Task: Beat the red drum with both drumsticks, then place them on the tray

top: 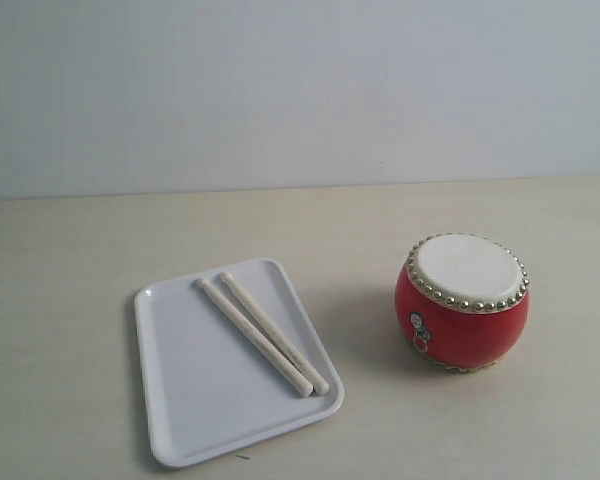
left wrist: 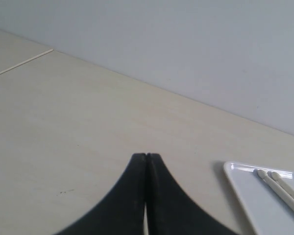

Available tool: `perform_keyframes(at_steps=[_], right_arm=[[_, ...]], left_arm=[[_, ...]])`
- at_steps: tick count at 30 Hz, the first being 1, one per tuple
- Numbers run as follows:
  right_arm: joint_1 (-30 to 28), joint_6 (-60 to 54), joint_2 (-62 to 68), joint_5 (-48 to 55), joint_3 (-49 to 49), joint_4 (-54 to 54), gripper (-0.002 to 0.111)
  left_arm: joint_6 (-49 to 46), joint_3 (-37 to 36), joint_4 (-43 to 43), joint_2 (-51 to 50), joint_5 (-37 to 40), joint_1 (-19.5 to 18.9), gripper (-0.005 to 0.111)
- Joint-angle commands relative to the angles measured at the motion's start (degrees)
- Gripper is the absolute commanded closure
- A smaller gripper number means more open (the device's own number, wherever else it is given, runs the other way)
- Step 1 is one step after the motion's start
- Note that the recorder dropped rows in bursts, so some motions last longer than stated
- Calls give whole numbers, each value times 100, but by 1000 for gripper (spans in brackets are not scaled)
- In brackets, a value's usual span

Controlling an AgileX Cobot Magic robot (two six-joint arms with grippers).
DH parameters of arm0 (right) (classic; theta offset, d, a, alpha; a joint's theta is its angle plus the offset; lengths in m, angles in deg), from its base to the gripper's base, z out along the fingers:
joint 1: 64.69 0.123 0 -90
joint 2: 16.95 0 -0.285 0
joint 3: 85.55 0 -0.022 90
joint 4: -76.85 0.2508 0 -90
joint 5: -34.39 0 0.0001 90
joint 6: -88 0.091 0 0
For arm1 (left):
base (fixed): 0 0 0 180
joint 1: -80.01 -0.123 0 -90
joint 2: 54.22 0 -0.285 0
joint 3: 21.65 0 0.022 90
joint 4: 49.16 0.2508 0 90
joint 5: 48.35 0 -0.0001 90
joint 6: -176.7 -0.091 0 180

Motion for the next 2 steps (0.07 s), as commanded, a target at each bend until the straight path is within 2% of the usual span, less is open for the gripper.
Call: perform_keyframes(at_steps=[1,2], right_arm=[[14,12,-34,-1,29,4,108],[14,12,-34,-1,29,4,108]], left_arm=[[5,2,-17,35,-53,-14,107],[5,2,-17,35,-53,-14,107]])
